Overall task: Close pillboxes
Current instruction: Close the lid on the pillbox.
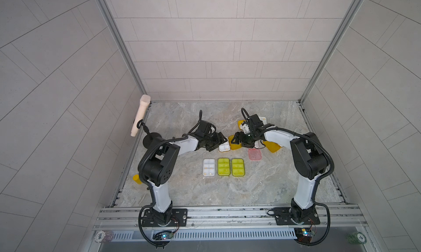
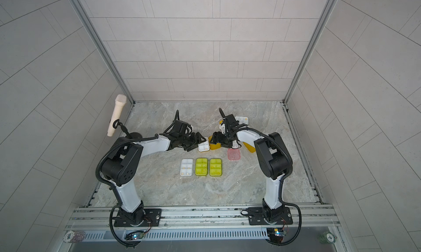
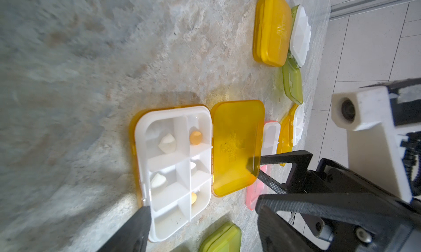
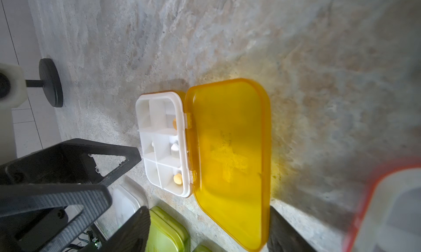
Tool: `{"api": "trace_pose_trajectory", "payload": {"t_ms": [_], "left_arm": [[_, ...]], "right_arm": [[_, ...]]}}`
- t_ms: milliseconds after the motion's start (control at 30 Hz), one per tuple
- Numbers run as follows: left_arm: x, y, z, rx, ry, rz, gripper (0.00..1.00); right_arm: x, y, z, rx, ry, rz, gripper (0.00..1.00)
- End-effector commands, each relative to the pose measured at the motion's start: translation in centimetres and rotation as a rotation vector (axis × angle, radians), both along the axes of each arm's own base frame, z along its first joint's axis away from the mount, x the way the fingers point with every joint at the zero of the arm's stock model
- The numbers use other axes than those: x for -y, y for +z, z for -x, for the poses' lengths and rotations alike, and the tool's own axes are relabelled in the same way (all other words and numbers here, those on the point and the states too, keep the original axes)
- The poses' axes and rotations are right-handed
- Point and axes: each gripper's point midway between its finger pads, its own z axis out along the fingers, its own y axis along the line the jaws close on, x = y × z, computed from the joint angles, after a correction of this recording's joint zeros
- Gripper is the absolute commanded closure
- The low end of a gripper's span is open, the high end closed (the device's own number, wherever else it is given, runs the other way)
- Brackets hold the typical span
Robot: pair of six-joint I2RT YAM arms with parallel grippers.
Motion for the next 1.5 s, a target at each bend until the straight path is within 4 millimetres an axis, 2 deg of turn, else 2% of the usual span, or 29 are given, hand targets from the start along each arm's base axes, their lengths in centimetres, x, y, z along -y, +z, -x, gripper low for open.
{"api": "trace_pose_trajectory", "payload": {"t_ms": [0, 233, 467, 733, 1167, 1300, 1467], "left_arm": [[-0.1, 0.4, -0.5, 0.017, 0.007, -0.003, 0.22], [-0.9, 0.6, -1.0, 0.029, 0.032, -0.01, 0.22], [-1.2, -0.8, -0.8, -0.001, 0.053, -0.021, 0.22], [-1.4, -1.4, -0.9, -0.009, 0.081, -0.021, 0.22], [-1.0, -1.4, -1.1, -0.015, 0.095, 0.027, 0.22], [-1.8, -0.7, -1.4, 0.005, 0.121, 0.019, 0.22], [-4.1, 0.7, -2.3, 0.046, 0.187, -0.009, 0.22]], "right_arm": [[-0.2, 1.4, -0.3, 0.031, 0.013, -0.007, 0.2], [-0.1, 2.1, -0.4, 0.046, 0.016, -0.005, 0.2], [-0.7, 3.0, -0.5, 0.063, 0.032, -0.02, 0.2], [-1.9, 4.2, -0.4, 0.079, 0.049, -0.053, 0.21], [-3.4, 6.0, -0.2, 0.111, 0.075, -0.065, 0.21], [-4.1, 6.5, -0.1, 0.121, 0.085, -0.068, 0.21], [-5.1, 6.7, 0.1, 0.124, 0.102, -0.067, 0.21]]}}
